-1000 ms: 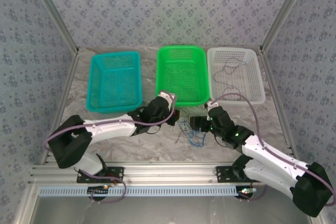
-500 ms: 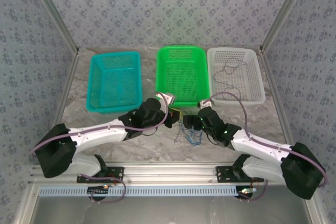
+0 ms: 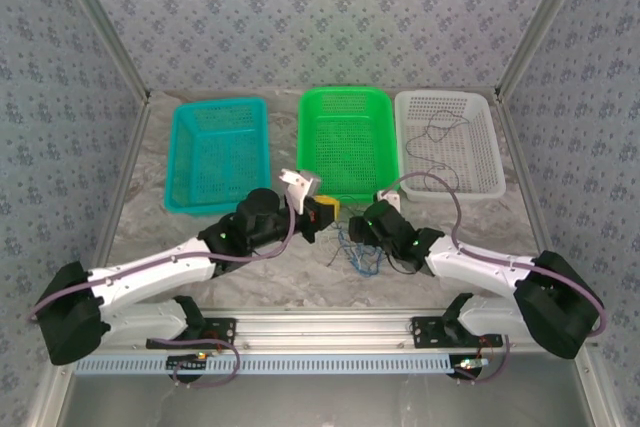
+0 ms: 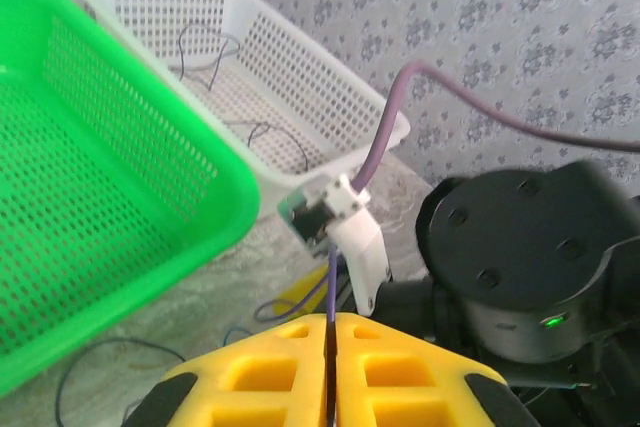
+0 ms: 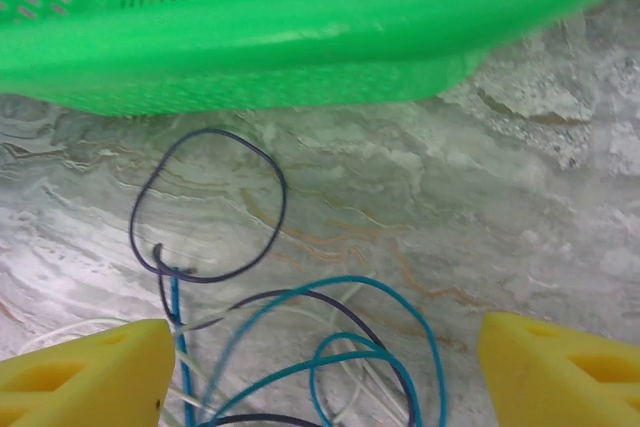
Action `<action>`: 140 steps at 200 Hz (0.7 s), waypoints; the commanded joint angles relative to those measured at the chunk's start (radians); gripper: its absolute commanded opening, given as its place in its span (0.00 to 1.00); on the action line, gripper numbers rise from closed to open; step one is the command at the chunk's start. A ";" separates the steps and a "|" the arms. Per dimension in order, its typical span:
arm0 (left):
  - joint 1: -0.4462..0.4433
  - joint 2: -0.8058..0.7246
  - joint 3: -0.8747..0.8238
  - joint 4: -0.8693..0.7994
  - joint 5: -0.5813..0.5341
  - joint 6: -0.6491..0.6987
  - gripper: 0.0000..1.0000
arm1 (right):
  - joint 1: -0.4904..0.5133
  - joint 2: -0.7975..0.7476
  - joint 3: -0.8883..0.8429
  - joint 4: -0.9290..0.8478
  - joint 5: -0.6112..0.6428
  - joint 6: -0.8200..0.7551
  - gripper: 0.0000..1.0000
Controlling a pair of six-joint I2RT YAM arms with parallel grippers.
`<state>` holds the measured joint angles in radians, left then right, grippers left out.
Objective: Untangle the cables
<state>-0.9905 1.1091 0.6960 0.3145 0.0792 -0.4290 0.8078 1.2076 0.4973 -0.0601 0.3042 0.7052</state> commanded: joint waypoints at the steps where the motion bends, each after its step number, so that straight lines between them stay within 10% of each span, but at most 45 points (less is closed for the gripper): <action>1: -0.003 -0.034 0.086 0.013 -0.034 0.078 0.09 | 0.009 -0.031 -0.053 -0.072 0.036 0.071 0.80; 140: 0.001 -0.084 0.350 -0.076 -0.032 0.289 0.10 | 0.008 -0.195 -0.190 -0.129 0.094 0.154 0.81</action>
<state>-0.9901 1.0348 0.9810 0.2417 0.0551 -0.2001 0.8143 1.0206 0.3264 -0.1619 0.3637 0.8242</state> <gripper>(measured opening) 0.096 0.812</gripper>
